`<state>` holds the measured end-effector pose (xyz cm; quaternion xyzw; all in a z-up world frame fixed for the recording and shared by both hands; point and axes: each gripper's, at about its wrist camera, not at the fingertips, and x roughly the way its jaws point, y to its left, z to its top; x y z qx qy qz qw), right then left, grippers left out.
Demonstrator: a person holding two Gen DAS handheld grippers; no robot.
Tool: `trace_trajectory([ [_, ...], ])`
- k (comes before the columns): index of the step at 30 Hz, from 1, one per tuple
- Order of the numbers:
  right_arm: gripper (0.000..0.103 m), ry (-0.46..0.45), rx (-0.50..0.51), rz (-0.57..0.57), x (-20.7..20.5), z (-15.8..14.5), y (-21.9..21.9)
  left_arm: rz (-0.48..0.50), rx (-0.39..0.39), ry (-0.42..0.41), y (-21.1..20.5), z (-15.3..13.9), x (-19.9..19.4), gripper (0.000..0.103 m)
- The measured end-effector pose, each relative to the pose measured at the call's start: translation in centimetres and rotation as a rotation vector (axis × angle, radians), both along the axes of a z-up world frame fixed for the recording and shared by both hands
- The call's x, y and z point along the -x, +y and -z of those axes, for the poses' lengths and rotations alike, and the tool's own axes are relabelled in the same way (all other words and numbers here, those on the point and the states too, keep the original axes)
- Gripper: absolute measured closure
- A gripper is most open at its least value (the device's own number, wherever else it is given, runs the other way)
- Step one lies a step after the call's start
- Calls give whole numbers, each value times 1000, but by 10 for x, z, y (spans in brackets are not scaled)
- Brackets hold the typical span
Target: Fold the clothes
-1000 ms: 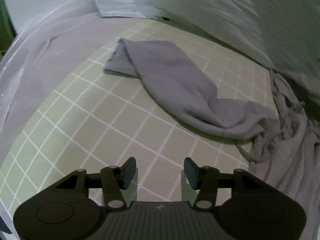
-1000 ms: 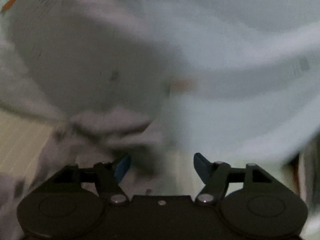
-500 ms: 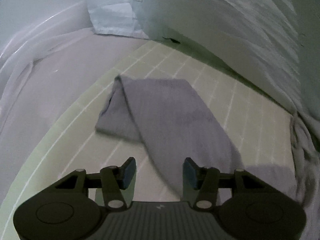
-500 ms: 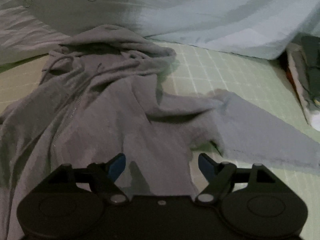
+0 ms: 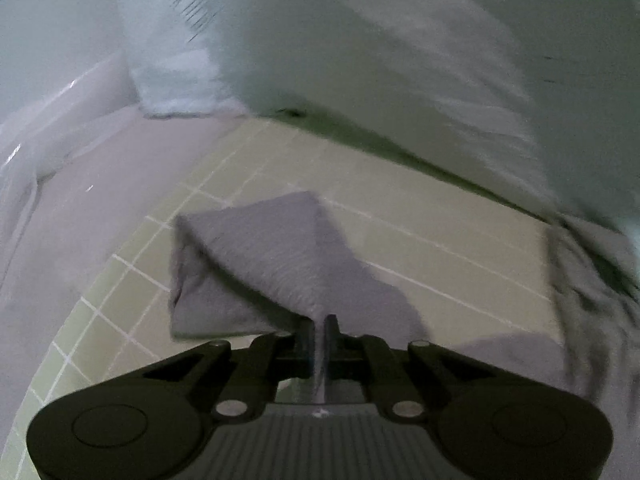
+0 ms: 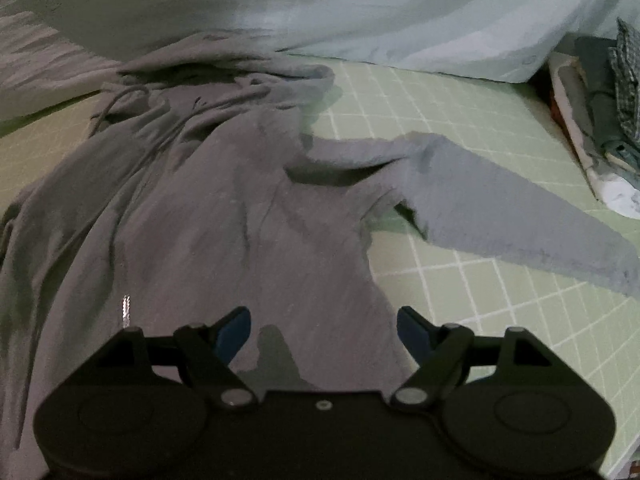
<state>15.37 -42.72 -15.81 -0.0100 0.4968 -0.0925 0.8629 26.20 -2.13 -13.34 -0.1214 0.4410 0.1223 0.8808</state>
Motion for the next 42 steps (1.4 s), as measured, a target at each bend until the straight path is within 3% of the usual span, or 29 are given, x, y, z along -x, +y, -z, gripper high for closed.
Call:
trace_trajectory([
  [3,22,-8,-17,-39,9,0,0,115,-27,-12,-40,-11,31,98],
  [6,22,-8,-53,-46,15,2,-5,225,0,33,-81,-3,62,97],
  [9,22,-4,-93,-43,18,5,-11,289,-5,99,-115,14,87,92],
  [12,22,-8,-112,-42,17,5,-15,298,-12,100,-123,13,106,82],
  [14,22,-15,-118,-43,14,5,-17,258,26,74,-111,7,113,75],
  [17,22,-14,-124,-40,7,6,-18,106,104,16,-78,-3,117,62],
  [22,22,5,-121,-46,-3,10,-13,-150,304,-78,-13,-10,105,54],
  [25,22,21,-112,-44,-7,13,-9,-200,389,-115,8,-8,84,49],
  [31,22,33,-100,-2,-12,16,-7,-209,444,-88,16,8,50,48],
  [35,22,37,-96,7,-10,16,-6,-231,481,-67,21,20,37,51],
  [37,22,39,-94,8,-9,16,-5,-243,499,-56,24,26,31,76],
  [38,22,39,-92,9,-8,16,-5,-248,509,-51,25,30,27,96],
  [39,22,40,-91,10,-7,16,-4,-254,518,-46,26,33,24,95],
  [42,22,42,-87,12,-5,15,-3,-268,454,-149,45,12,36,101],
])
